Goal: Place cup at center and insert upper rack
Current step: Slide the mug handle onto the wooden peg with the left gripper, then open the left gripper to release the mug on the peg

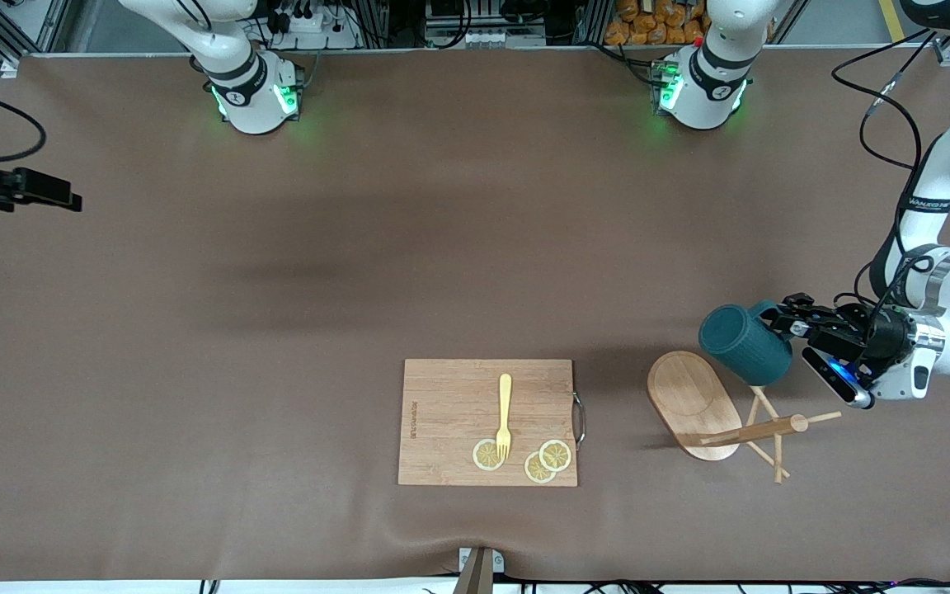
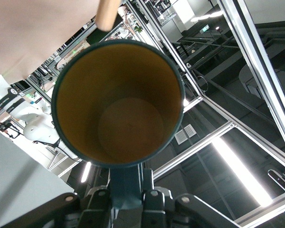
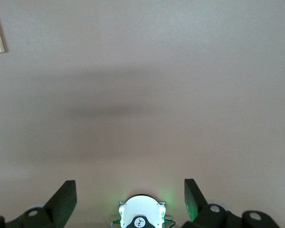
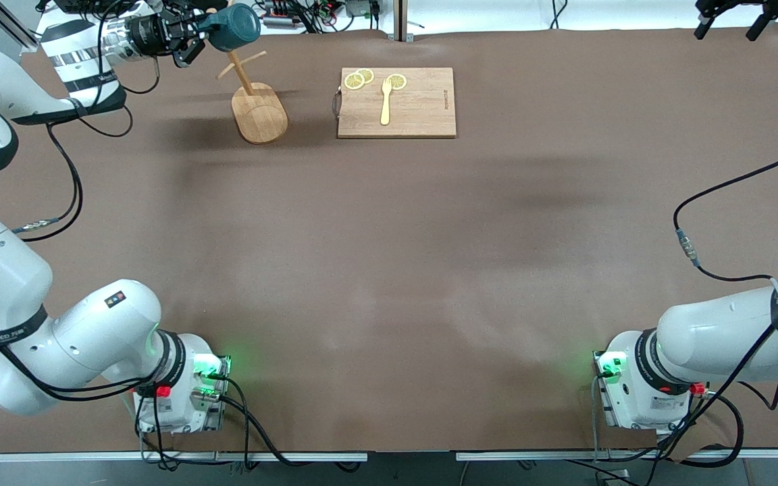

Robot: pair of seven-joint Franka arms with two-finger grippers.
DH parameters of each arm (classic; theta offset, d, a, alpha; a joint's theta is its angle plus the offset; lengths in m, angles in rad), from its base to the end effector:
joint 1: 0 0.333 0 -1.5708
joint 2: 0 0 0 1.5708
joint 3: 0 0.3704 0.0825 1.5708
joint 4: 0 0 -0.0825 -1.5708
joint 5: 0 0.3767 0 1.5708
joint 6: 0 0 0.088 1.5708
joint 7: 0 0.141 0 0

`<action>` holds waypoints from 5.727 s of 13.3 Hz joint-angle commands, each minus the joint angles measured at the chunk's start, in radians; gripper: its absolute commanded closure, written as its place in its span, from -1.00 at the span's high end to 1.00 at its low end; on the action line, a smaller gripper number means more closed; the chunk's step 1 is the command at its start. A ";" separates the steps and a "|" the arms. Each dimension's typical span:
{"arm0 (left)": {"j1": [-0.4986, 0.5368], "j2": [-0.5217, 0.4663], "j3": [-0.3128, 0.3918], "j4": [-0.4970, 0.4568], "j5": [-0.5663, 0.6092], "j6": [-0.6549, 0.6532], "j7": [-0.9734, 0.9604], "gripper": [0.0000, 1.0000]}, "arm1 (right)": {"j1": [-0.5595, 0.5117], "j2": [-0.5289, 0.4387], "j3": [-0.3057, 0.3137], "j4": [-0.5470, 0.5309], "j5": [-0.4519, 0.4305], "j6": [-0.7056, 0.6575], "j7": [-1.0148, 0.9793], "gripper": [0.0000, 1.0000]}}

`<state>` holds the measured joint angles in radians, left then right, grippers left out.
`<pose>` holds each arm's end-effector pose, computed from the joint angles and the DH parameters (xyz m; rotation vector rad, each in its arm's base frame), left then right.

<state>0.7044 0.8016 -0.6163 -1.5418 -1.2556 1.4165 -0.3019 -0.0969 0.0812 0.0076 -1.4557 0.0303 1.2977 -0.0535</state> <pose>0.6835 0.0283 0.3775 1.2465 0.5304 -0.8206 0.5363 -0.0434 0.6329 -3.0721 0.0478 0.3649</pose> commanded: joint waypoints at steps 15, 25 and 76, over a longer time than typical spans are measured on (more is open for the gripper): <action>-0.008 0.113 0.015 0.120 0.062 -0.033 -0.002 -1.00 | -0.004 -0.040 0.008 -0.014 -0.029 -0.028 -0.005 1.00; -0.068 0.154 0.064 0.170 0.059 -0.028 0.069 -1.00 | -0.003 -0.035 0.008 -0.023 -0.027 -0.031 -0.005 1.00; -0.094 0.165 0.089 0.247 0.002 0.013 -0.005 0.20 | -0.012 -0.026 0.008 -0.022 -0.016 -0.020 -0.005 1.00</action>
<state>0.6103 0.9752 -0.5214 -1.3050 -1.2347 1.4392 -0.2746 -0.0970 0.0582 0.0072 -1.4762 0.0137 1.2757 -0.0569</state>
